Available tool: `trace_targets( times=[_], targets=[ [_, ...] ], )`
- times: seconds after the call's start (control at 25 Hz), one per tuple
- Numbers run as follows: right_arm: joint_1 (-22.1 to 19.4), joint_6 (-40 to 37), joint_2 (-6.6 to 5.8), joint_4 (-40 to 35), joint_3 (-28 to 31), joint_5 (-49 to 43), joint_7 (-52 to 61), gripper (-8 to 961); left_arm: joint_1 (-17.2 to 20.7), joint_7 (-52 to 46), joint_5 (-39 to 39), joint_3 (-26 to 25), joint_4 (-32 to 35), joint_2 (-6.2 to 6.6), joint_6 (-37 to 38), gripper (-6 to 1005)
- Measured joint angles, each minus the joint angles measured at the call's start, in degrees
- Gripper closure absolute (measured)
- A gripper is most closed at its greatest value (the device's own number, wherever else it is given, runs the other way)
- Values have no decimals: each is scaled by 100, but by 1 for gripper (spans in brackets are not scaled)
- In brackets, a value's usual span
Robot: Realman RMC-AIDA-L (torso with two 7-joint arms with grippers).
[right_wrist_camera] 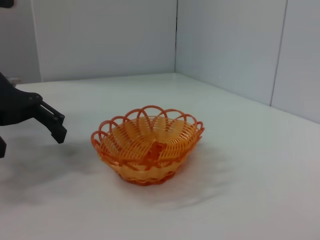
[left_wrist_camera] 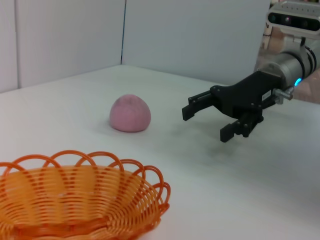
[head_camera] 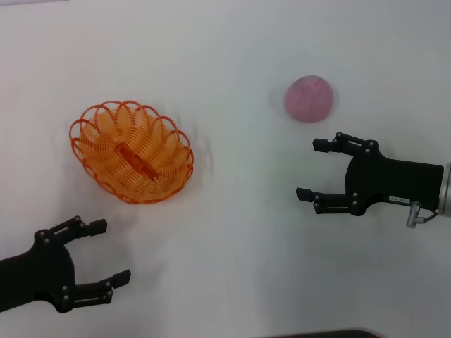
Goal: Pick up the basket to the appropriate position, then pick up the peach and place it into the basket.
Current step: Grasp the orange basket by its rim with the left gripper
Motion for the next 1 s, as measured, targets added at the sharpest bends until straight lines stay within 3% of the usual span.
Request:
trace_targets(
  times=[0.76,1.0],
  targets=[
    [12,-19,0,-3,-4,1,29,8,-29,-167,-16,-97,0,5,25,82],
    [17,-26,0,0,-4,1,29,8,-46,-620,-79,-482,29,-4,36,82]
  ],
)
